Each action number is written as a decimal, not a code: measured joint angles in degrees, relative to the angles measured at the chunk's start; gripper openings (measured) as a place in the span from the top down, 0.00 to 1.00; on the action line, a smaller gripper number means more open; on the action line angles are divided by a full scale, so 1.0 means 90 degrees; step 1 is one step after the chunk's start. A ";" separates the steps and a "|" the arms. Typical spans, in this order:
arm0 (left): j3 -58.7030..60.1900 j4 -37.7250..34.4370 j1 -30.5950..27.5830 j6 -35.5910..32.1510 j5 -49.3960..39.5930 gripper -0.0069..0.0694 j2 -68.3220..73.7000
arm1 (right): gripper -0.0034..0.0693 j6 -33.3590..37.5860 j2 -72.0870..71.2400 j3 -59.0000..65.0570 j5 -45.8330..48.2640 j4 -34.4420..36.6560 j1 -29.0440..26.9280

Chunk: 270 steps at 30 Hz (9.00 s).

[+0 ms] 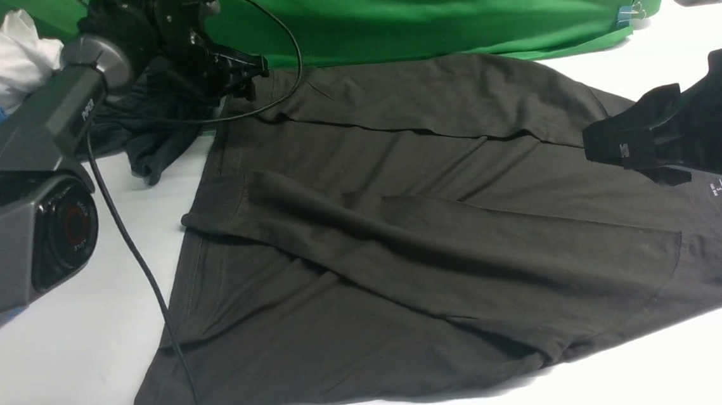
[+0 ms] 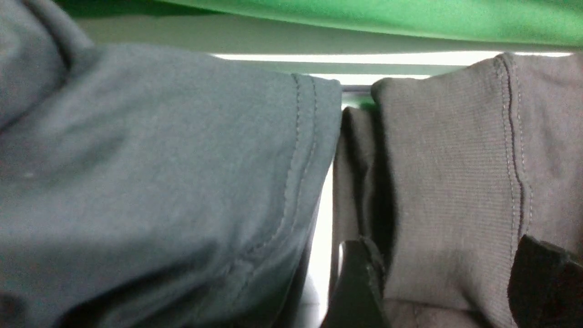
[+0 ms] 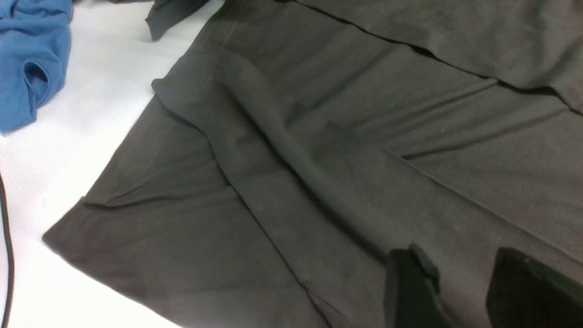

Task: Fold a long-sleeved shirt on a white desktop.
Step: 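Grab the top left corner of the dark shirt with the left gripper, then fold the left side of the dark shirt inward over its body with the left gripper, then grasp the near edge of the shirt at its hem and shoulder corners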

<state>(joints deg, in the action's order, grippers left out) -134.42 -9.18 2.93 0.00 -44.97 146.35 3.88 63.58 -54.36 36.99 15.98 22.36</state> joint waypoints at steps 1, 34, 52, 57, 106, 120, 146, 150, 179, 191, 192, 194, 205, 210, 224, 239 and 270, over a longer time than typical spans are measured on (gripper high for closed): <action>0.0000 -0.0048 -0.0012 0.0000 0.0011 0.33 0.0008 | 0.62 0.0000 0.0000 0.0000 0.0000 0.0000 0.0000; 0.0000 -0.1993 -0.0388 -0.1533 0.0188 0.86 0.0356 | 0.62 -0.0021 0.0000 0.0000 -0.0020 0.0002 0.0000; -0.0029 -0.2381 -0.0558 -0.2236 -0.0477 0.86 -0.0368 | 0.62 -0.0027 0.0000 0.0000 -0.0020 0.0007 0.0000; -0.0056 -0.1904 -0.0558 -0.2224 -0.0635 0.86 -0.0593 | 0.62 -0.0027 0.0000 0.0000 -0.0020 0.0007 0.0000; -0.0078 -0.2731 -0.0558 -0.1757 0.0169 0.28 0.0418 | 0.62 -0.0027 0.0000 0.0000 -0.0017 0.0007 0.0000; -0.0078 -0.2837 -0.0563 -0.1994 0.0182 0.49 0.0444 | 0.62 -0.0051 0.0082 0.0000 -0.0017 0.0007 0.0000; -0.0078 -0.2366 -0.0554 -0.1987 0.0157 0.64 0.0184 | 0.62 -0.0198 0.0143 0.0000 -0.0011 0.0014 0.0000; -0.0078 -0.2392 -0.0554 -0.1996 0.0157 0.54 0.0184 | 0.62 -0.0198 0.0143 0.0000 -0.0005 0.0020 0.0000; -0.0085 -0.2384 -0.0559 -0.1979 -0.1086 0.85 -0.0558 | 0.62 -0.0198 0.0143 0.0000 0.0228 0.0025 0.0000; 0.1340 -0.1383 -0.0553 -0.1511 -0.1835 0.85 -0.1771 | 0.62 -0.0198 0.0143 0.0000 0.0447 0.0025 0.0000; 0.1381 -0.1366 -0.0553 -0.1511 -0.1835 0.85 -0.1791 | 0.62 -0.0198 0.0143 0.0000 0.0447 0.0025 0.0000; 0.1864 -0.1178 -0.0553 -0.1506 -0.1805 0.85 -0.2036 | 0.62 -0.0198 0.0143 0.0000 0.0463 0.0025 0.0000; 0.3079 -0.0948 -0.0547 -0.1512 -0.1404 0.85 -0.3163 | 0.62 -0.0096 0.0143 0.0000 0.0554 0.0025 0.0000; 0.3936 -0.0888 -0.0547 -0.1665 -0.1038 0.85 -0.3368 | 0.62 -0.0045 0.0143 0.0000 0.0674 0.0025 0.0000; 0.5032 -0.0491 -0.0547 -0.1711 -0.0089 0.68 -0.3340 | 0.62 0.0113 0.0143 0.0000 0.0626 -0.0135 0.0000; 0.7972 -0.0319 -0.0547 -0.0793 -0.1136 0.01 -0.5062 | 0.38 0.0125 0.0143 0.0000 0.0573 -0.0529 0.0000; 1.0483 -0.2868 -0.0595 -0.2665 0.0732 0.85 -0.5843 | 0.35 0.1908 0.2409 0.0546 0.1212 -0.2209 0.1784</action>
<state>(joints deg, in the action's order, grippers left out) -40.07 -34.99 -2.43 -23.98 -38.39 93.77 21.05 85.26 -49.44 47.90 -3.90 38.42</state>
